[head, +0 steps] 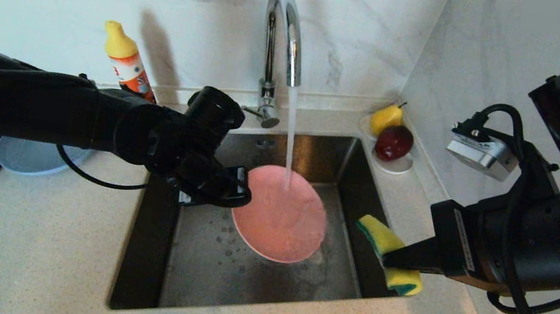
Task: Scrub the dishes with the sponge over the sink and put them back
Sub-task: Wash the plate
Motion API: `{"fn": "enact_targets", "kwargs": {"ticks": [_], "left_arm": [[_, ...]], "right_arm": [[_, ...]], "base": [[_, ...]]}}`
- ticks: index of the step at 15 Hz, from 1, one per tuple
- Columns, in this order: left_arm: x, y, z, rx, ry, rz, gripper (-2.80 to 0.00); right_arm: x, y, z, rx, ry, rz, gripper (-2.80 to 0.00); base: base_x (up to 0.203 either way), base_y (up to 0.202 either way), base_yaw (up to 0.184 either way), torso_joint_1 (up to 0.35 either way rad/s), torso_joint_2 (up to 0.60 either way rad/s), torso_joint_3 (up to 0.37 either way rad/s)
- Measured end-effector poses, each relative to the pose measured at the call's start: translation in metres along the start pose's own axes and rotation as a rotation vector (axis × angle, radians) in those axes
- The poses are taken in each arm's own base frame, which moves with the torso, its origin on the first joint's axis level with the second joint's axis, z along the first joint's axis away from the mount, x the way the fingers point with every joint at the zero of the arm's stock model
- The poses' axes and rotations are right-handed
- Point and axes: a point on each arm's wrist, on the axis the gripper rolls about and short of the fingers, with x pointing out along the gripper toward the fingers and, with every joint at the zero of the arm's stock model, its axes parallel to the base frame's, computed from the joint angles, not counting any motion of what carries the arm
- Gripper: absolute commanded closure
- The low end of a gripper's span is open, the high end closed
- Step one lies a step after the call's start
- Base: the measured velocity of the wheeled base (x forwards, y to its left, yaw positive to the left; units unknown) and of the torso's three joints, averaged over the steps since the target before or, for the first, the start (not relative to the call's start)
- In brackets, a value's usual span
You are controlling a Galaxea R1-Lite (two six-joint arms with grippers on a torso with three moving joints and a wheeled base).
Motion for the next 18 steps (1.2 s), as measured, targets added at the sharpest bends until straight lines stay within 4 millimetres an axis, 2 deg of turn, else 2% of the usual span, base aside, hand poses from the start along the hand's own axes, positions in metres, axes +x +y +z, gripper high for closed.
{"fn": "enact_targets", "kwargs": {"ticks": [4, 8, 11, 15, 18], "left_arm": [[-0.033, 0.017, 0.004, 0.096, -0.105, 0.118, 0.00], [-0.083, 0.043, 0.015, 0.197, -0.258, 0.207, 0.00], [-0.111, 0.062, 0.017, 0.259, -0.391, 0.227, 0.00], [-0.128, 0.078, 0.011, 0.297, -0.596, 0.225, 0.00], [-0.137, 0.081, 0.007, 0.288, -0.754, 0.190, 0.00]], "right_arm": [[0.002, 0.000, 0.001, 0.000, 0.001, -0.002, 0.00], [0.004, 0.000, 0.003, 0.003, 0.004, -0.004, 0.00], [0.006, 0.000, 0.003, 0.006, 0.006, -0.007, 0.00], [0.005, 0.001, 0.003, 0.005, 0.004, -0.005, 0.00], [0.004, 0.001, 0.003, 0.004, 0.004, -0.004, 0.00]], "base": [[0.000, 0.000, 0.000, 0.000, 0.00, 0.000], [0.000, 0.000, 0.000, 0.000, 0.00, 0.000], [0.000, 0.000, 0.000, 0.000, 0.00, 0.000], [0.000, 0.000, 0.000, 0.000, 0.00, 0.000], [0.000, 0.000, 0.000, 0.000, 0.00, 0.000]]}}
